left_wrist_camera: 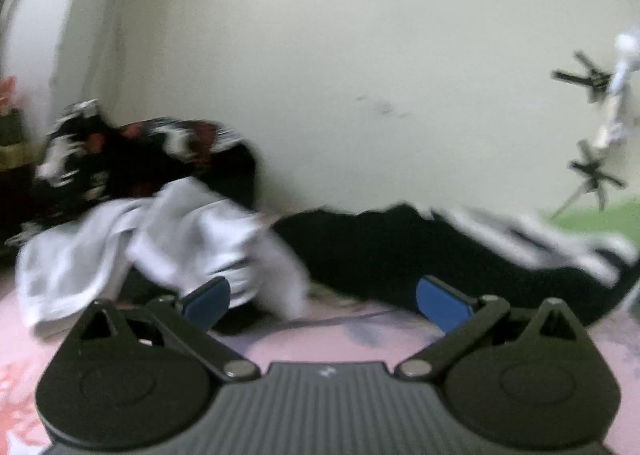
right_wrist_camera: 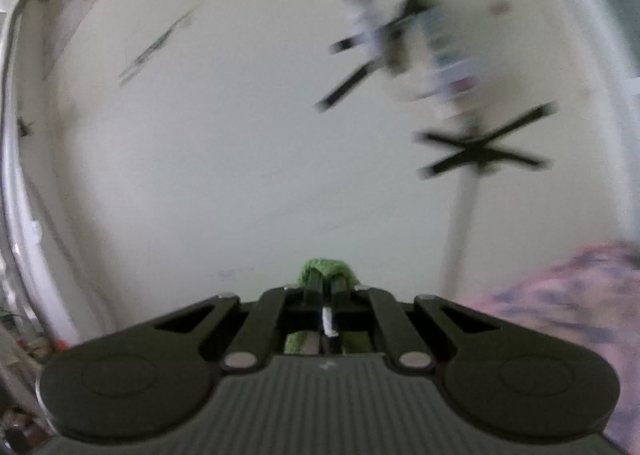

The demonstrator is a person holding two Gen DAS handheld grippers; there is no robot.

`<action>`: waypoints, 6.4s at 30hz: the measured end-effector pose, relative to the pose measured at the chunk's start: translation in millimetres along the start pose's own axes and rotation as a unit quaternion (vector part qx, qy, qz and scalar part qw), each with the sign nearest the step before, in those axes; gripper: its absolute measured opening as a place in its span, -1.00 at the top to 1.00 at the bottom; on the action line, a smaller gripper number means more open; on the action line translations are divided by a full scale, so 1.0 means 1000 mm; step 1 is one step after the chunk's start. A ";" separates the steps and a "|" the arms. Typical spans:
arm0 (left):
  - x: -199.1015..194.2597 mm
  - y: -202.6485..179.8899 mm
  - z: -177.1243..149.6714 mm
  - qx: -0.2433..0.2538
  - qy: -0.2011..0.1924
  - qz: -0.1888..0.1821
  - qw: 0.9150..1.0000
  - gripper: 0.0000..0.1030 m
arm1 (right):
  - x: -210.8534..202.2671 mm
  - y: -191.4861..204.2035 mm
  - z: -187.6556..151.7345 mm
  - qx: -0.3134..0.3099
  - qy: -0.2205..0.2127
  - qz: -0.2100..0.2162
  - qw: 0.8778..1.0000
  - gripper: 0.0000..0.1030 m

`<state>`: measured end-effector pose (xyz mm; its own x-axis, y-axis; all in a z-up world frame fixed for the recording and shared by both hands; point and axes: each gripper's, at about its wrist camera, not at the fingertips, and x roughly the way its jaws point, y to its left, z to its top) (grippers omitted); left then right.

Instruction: Fold small clothes

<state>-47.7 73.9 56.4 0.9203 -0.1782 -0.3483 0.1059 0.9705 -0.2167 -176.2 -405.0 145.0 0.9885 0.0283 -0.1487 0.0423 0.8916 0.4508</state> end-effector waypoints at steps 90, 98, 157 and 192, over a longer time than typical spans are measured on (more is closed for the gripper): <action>0.153 -0.156 0.087 0.143 0.084 0.096 0.982 0.57 | 0.121 -0.022 -0.009 -0.134 0.105 -0.150 0.974 0.36; 0.106 -0.108 0.033 0.100 0.104 0.023 0.989 0.32 | 0.019 -0.103 -0.047 -0.056 0.158 -0.136 0.976 0.07; 0.022 -0.035 0.220 -0.016 0.067 0.066 0.995 0.45 | 0.090 0.013 -0.149 0.007 0.232 0.051 0.971 -0.12; 0.024 0.108 0.145 -0.312 0.126 -0.002 0.942 0.80 | 0.085 0.013 -0.148 0.009 0.215 0.065 0.974 -0.56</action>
<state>40.2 198.3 157.3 0.7930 -0.2919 -0.5347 -0.2048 0.6989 -0.6853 -113.3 -324.7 8.1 0.8333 0.3303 -0.4432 -0.0727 0.8604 0.5044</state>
